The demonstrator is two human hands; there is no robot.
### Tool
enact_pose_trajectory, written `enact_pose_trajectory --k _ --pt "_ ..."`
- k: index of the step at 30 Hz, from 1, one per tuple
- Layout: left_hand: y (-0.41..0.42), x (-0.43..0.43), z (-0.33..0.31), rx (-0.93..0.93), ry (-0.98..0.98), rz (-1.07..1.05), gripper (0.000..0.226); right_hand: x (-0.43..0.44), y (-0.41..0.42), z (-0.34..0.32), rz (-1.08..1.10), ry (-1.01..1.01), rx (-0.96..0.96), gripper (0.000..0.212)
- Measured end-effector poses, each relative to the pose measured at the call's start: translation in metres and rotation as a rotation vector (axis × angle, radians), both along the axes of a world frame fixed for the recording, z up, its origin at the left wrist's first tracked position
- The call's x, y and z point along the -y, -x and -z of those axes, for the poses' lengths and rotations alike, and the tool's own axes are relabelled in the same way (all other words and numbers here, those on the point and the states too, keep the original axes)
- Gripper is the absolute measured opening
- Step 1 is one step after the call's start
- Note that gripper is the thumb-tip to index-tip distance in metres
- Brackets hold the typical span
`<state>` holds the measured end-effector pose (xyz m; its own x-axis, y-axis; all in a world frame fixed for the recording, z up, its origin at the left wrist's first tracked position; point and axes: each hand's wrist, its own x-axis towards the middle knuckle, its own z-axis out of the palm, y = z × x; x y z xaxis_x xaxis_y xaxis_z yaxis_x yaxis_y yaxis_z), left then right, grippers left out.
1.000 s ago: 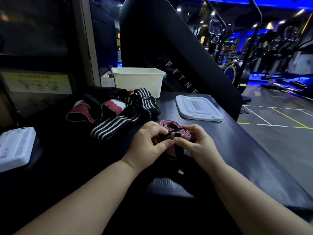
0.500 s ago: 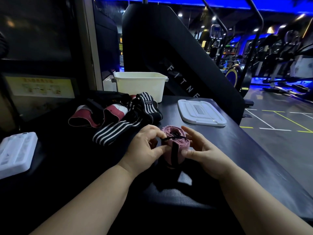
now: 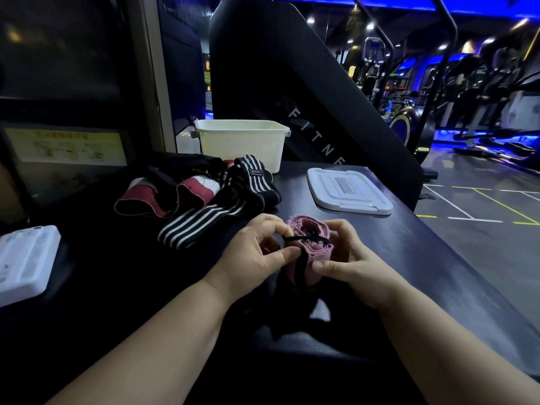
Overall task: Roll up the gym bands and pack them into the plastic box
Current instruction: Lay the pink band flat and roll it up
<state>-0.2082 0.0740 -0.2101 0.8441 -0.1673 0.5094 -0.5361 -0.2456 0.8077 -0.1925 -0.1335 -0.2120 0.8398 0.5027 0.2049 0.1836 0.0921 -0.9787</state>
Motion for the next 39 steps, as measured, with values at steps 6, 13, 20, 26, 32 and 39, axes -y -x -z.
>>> enact_pose_trajectory --k 6,13,20,26,32,39 --pt "0.004 -0.001 -0.003 -0.145 0.084 0.147 0.022 -0.005 0.003 0.000 0.094 0.050 0.091 0.073" --pt "0.007 -0.001 -0.008 -0.197 0.099 0.208 0.021 -0.005 0.006 0.000 0.149 0.056 0.150 0.055" --pt "0.011 0.000 -0.010 -0.168 0.100 0.193 0.021 -0.008 0.006 0.001 0.205 0.065 0.173 0.054" --pt "0.012 0.005 -0.011 -0.018 0.013 0.020 0.019 -0.013 0.004 0.001 0.238 0.057 0.160 0.048" --pt "0.014 0.010 -0.008 0.129 -0.067 -0.139 0.021 -0.015 0.004 0.001 0.256 0.058 0.166 0.046" --pt "0.017 0.019 -0.008 0.128 -0.054 -0.230 0.021 -0.011 0.003 -0.001 0.180 0.041 0.089 0.049"
